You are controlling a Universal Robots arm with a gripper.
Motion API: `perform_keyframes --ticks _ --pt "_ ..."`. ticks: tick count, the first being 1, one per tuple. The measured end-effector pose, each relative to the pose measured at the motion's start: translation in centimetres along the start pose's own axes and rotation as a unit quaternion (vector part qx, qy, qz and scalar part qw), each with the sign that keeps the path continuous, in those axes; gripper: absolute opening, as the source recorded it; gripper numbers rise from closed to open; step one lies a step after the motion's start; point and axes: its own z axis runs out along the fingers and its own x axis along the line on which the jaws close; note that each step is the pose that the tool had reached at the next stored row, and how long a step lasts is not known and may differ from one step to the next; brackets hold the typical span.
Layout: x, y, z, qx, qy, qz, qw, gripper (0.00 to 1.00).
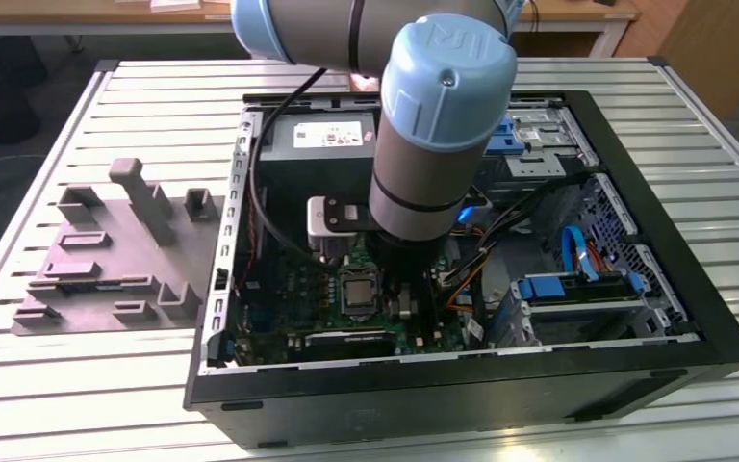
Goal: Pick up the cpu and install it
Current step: 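Install the first cpu locking lever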
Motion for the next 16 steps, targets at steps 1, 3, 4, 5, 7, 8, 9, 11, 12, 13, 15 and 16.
perform_keyframes --ticks 1,3,4,5,7,8,9,11,12,13,15,16 --pt "0.00 0.00 0.03 -0.0001 0.0001 0.000 1.0000 0.11" --pt "0.01 0.00 0.05 -0.0001 0.0002 -0.001 1.0000 0.11" --pt "0.01 0.00 0.10 0.0000 0.0001 -0.001 1.0000 0.11" --pt "0.01 -0.01 0.12 0.0000 0.0001 -0.001 1.0000 0.11" --pt "0.00 0.01 0.13 -0.0001 0.0007 -0.001 1.0000 0.11" --pt "0.01 0.01 0.13 -0.0001 0.0008 -0.001 1.0000 0.11" --pt "0.01 0.02 0.14 -0.0001 0.0009 -0.001 1.0000 0.11" --pt "0.01 0.01 0.20 -0.0001 0.0008 -0.001 1.0000 0.11" --pt "0.01 0.01 0.25 -0.0001 0.0009 -0.001 1.0000 0.11" --pt "0.01 0.01 0.29 -0.0001 0.0008 -0.001 1.0000 0.11" --pt "0.02 0.01 0.32 -0.0001 0.0009 -0.001 1.0000 0.11" --pt "0.02 0.01 0.33 -0.0001 0.0010 -0.001 1.0000 0.11"
